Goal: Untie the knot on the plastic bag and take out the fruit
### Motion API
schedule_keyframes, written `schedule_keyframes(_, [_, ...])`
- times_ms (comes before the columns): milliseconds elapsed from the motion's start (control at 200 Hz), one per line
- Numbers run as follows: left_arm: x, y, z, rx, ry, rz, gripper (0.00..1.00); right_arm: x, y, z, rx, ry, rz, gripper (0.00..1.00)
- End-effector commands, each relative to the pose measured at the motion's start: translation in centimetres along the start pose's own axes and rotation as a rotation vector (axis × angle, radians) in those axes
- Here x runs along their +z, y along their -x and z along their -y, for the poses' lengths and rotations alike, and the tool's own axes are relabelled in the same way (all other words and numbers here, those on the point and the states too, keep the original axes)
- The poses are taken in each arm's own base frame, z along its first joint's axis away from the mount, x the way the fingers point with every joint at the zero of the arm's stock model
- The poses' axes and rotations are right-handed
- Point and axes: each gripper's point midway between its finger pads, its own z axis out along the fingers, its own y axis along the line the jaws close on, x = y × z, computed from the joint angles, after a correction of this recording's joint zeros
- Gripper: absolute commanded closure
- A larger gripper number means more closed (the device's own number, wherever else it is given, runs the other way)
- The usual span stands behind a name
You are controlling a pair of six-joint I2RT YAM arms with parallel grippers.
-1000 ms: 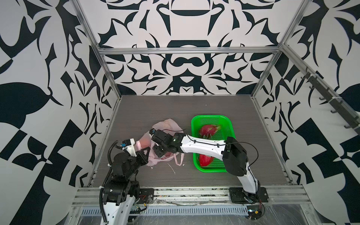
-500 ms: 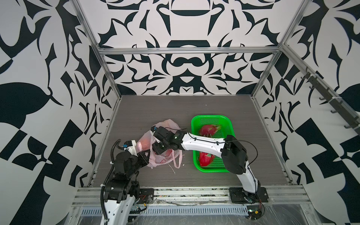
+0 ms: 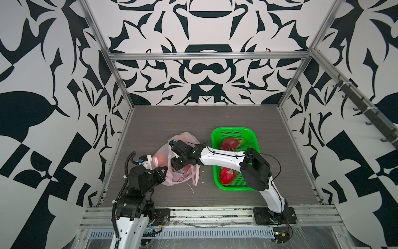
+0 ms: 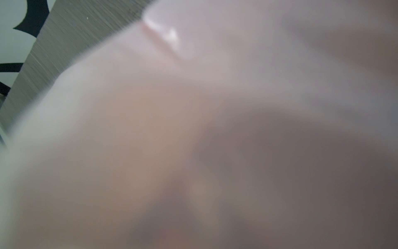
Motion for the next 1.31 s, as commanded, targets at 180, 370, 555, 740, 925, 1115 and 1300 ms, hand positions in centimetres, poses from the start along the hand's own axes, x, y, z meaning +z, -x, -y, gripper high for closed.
schedule_keyframes(180, [0.2,-0.8,-0.2,-0.008,-0.003,-0.033,1.0,-0.1,-0.9,-1.3,-0.01,0.072,-0.032,0.45])
schedule_keyframes(370, [0.3,-0.8,-0.2,-0.012,-0.003,-0.036,1.0,0.5,-1.9,-1.5,-0.014,0.079,-0.06,0.42])
schedule_keyframes(555, [0.6,-1.1,-0.5,-0.032,0.005,-0.051,1.0,1.1,-2.9,-1.6,-0.018,0.081,-0.089,0.39])
schedule_keyframes(740, [1.0,-1.4,-1.0,-0.044,0.023,-0.069,1.0,1.8,-3.6,-1.3,-0.016,0.075,-0.109,0.39])
schedule_keyframes(925, [1.1,-1.2,-1.3,-0.047,0.044,-0.068,1.0,2.2,-3.8,-1.0,-0.015,0.059,-0.107,0.42])
schedule_keyframes(1115, [1.1,-0.5,-1.6,-0.04,0.084,-0.057,1.0,0.0,-3.0,-0.8,-0.022,0.028,-0.062,0.5])
schedule_keyframes(1300, [0.7,1.2,-1.7,-0.026,0.137,0.001,1.0,-6.7,-2.0,-0.8,-0.093,-0.023,-0.001,0.46])
